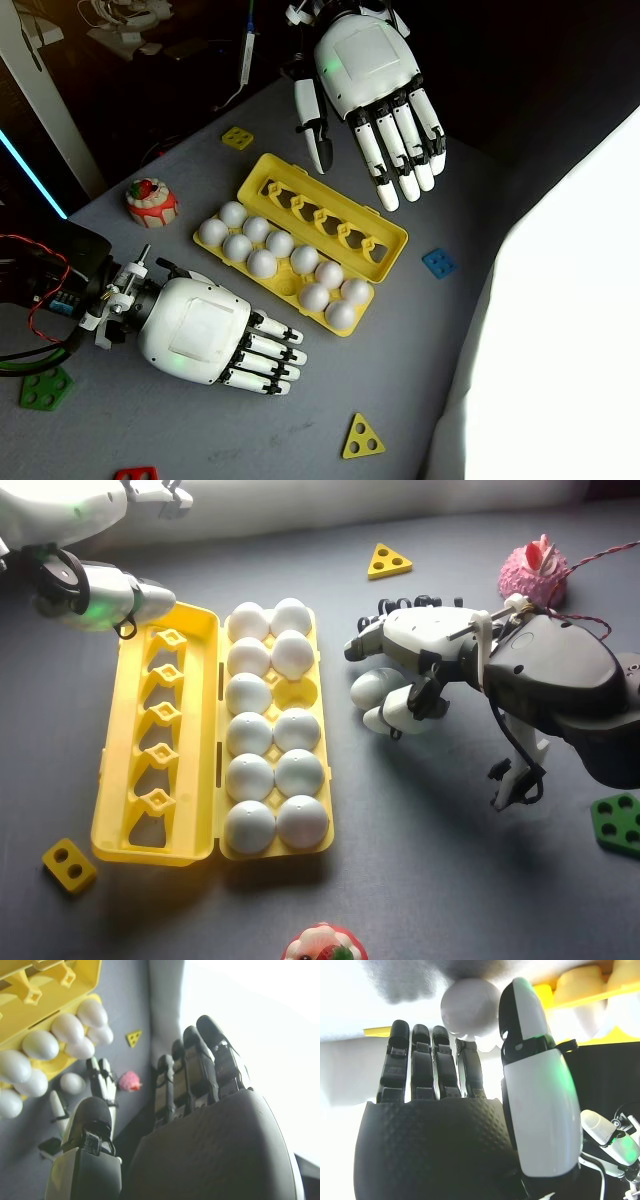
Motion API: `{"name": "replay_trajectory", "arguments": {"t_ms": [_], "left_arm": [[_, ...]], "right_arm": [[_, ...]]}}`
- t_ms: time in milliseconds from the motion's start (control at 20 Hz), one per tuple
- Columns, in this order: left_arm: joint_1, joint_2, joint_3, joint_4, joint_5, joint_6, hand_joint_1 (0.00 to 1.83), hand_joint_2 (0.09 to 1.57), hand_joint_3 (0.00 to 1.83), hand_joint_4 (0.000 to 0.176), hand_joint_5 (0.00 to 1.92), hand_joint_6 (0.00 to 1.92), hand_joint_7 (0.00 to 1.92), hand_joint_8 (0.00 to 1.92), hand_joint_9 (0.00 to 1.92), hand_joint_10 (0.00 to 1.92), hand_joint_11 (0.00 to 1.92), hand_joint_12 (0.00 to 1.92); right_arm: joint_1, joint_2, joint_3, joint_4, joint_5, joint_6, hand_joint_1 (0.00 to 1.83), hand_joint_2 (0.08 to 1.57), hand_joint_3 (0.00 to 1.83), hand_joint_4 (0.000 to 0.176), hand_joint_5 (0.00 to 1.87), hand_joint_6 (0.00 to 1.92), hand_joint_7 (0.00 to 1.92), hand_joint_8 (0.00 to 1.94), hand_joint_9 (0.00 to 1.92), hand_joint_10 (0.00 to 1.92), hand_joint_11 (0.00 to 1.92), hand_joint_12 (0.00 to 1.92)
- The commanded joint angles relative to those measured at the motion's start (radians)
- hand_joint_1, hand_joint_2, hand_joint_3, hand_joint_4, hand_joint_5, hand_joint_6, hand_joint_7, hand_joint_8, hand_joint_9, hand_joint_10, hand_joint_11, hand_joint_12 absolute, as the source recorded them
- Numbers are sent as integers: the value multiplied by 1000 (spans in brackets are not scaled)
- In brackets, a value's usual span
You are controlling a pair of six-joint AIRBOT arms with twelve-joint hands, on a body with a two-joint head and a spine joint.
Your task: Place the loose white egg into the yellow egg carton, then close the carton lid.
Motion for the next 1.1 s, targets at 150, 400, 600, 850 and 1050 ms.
{"name": "replay_trajectory", "arguments": {"t_ms": [150, 400, 600, 850, 1050], "left_arm": [[-27, -1, 1, 12, -2, 5, 198, 1325, 2, 25, 205, 5, 200, 2, 238, 2, 0, 861], [-33, -7, -5, 16, -77, 5, 206, 1325, 1, 32, 176, 0, 205, 1, 241, 2, 0, 893], [-39, -11, -26, 58, -185, 5, 207, 1319, 0, 38, 195, 8, 231, 8, 249, 5, 0, 913], [-64, -17, -27, 62, -221, 5, 172, 1328, 3, 33, 170, 4, 199, 2, 221, 2, 0, 866], [-91, -16, -26, 91, -209, 5, 196, 1312, 0, 40, 207, 9, 251, 9, 276, 17, 0, 934]], "right_arm": [[1, -1, 5, -36, 37, 4, 998, 1114, 0, 0, 619, 74, 171, 4, 144, 7, 0, 587], [0, -2, 7, -36, 37, 4, 1052, 1194, 1, 0, 832, 1225, 456, 12, 203, 12, 0, 358], [1, -3, 8, -36, 37, 4, 1038, 1205, 1, 0, 815, 1256, 467, 1, 213, 10, 0, 275], [27, 9, 7, -37, 11, 42, 1055, 1197, 0, 0, 829, 1231, 437, 0, 193, 0, 0, 122], [35, 42, -7, -323, -5, 380, 1036, 1214, 0, 0, 799, 1277, 425, 0, 186, 0, 0, 73]]}}
